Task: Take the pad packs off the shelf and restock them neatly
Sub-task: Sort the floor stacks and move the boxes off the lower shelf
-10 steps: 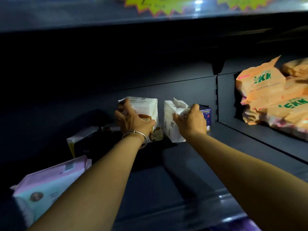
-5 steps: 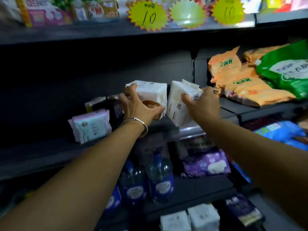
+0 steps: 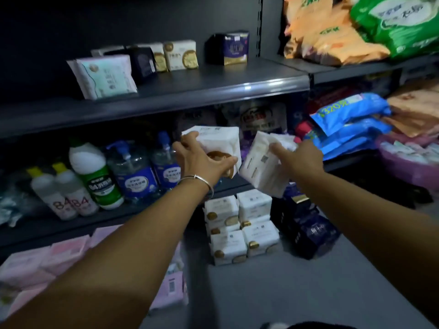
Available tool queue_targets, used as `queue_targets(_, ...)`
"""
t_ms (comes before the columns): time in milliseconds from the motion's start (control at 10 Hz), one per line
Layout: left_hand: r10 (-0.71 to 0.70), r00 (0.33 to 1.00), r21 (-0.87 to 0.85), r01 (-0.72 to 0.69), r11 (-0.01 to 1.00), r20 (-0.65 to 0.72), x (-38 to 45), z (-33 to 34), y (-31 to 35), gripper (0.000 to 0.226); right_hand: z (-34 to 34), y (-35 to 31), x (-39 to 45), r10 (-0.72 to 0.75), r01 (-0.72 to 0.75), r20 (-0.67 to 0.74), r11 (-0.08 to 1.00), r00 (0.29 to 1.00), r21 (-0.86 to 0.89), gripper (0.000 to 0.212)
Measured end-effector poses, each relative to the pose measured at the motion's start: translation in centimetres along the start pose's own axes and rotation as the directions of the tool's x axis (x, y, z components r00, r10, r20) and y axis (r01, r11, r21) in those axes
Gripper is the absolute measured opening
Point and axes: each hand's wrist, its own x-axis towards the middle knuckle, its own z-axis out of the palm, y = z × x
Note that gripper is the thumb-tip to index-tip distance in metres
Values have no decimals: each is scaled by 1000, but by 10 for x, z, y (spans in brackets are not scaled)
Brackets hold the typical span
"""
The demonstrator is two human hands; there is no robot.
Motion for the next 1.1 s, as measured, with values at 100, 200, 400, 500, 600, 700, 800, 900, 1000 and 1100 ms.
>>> queue_targets(100, -97, 995, 30, 96, 995, 29, -23, 43, -36, 97, 18, 62, 0, 220, -218, 70, 975, 973, -33, 76)
queue_targets(200, -171, 984, 52, 169, 984, 43, -48, 82, -68, 99, 38, 113, 2, 382, -386, 149, 923, 912, 1, 84)
queue_targets(400, -309, 950, 111, 311, 944, -30, -71, 140, -120, 101, 77, 175, 14, 555, -566, 314, 822, 770, -63, 24)
queue_targets(500, -355, 933, 104, 360, 927, -64, -77, 157, -140, 100, 89, 190, 23, 573, -606, 348, 795, 742, -17, 18)
queue_targets(600, -403, 910, 82, 411, 908, -100, -83, 171, -155, 98, 111, 210, 44, 663, -692, 355, 719, 660, -57, 38)
queue_targets(700, -443, 886, 47, 453, 890, -137, -87, 186, -168, 93, 123, 213, 50, 643, -658, 367, 746, 672, -102, 40)
queue_targets(800, -434, 894, 28, 440, 898, -113, -88, 200, -176, 76, 129, 212, 53, 539, -468, 371, 842, 756, -270, 48)
queue_targets(900, -413, 907, 52, 417, 907, -80, -86, 204, -181, 66, 132, 211, 52, 440, -314, 372, 881, 817, -353, 47)
queue_targets(1000, -385, 922, 167, 386, 907, -42, -84, 195, -182, 55, 134, 209, 47, 502, -459, 376, 865, 779, -204, 44)
queue_targets(1100, -424, 906, 307, 405, 861, -7, -78, 179, -175, 56, 128, 198, 42, 476, -373, 319, 866, 819, -333, 45)
